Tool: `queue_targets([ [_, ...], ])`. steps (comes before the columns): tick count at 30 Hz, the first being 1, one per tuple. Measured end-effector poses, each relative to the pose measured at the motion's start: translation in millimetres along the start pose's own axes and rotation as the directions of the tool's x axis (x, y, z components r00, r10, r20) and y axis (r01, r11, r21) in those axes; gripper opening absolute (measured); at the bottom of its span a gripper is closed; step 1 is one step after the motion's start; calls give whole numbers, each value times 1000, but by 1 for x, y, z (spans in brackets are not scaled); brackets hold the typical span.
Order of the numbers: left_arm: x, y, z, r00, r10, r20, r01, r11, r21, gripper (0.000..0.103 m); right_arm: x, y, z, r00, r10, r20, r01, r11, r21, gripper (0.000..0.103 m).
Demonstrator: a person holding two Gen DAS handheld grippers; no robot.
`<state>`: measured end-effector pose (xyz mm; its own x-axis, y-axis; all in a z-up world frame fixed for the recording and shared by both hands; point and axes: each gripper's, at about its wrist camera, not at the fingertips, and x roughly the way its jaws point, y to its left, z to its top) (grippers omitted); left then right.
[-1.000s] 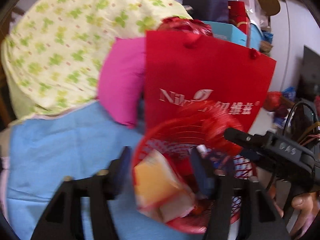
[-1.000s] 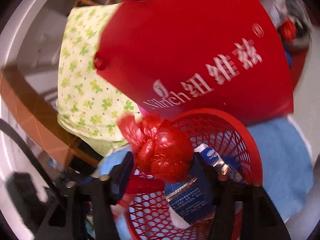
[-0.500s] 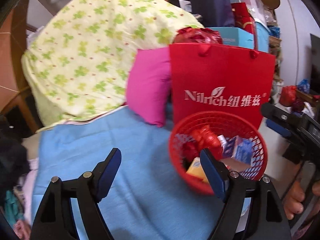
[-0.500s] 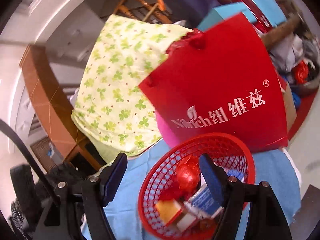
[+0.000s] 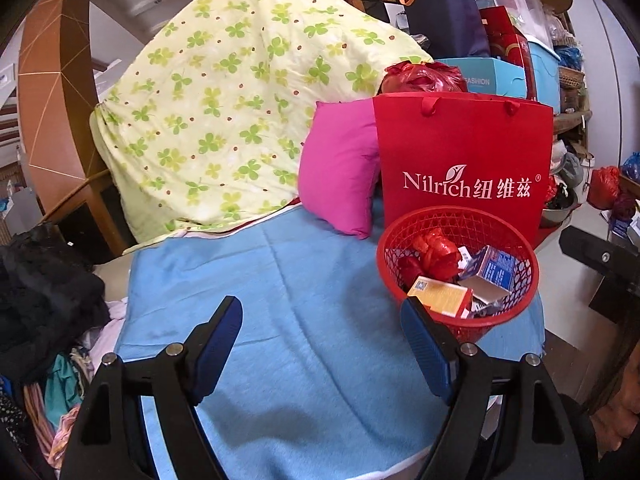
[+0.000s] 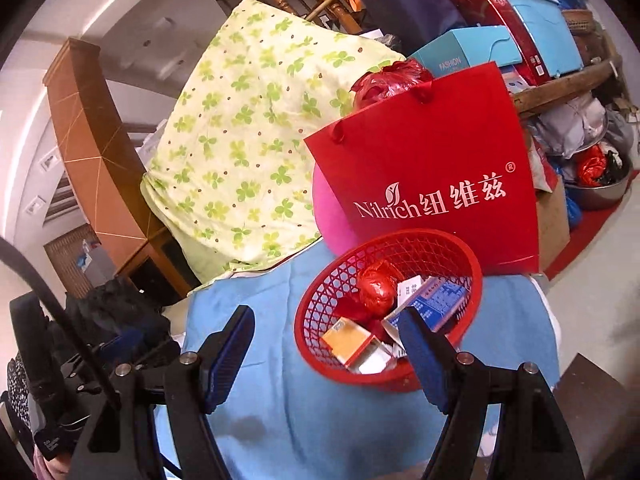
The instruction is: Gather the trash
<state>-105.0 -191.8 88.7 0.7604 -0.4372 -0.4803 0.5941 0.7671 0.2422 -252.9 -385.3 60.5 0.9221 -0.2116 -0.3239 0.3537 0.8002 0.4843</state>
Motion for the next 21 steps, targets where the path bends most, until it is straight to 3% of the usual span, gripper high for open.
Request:
queue_targets([
  [12,-44,11,-15,998,63,6,-63,998,-14,82,-54,53,-6,998,-59,30,64,983,-170,78],
  [15,-54,16,-18,996,90,16,-89,996,-24,91,-62,63,-10,996,-81,26,85,976,-202,78],
  [21,-71,25,-22,992,119,37,-117,993,-31,92,-71,75,-25,994,-110,-11,103,961,-257,78],
])
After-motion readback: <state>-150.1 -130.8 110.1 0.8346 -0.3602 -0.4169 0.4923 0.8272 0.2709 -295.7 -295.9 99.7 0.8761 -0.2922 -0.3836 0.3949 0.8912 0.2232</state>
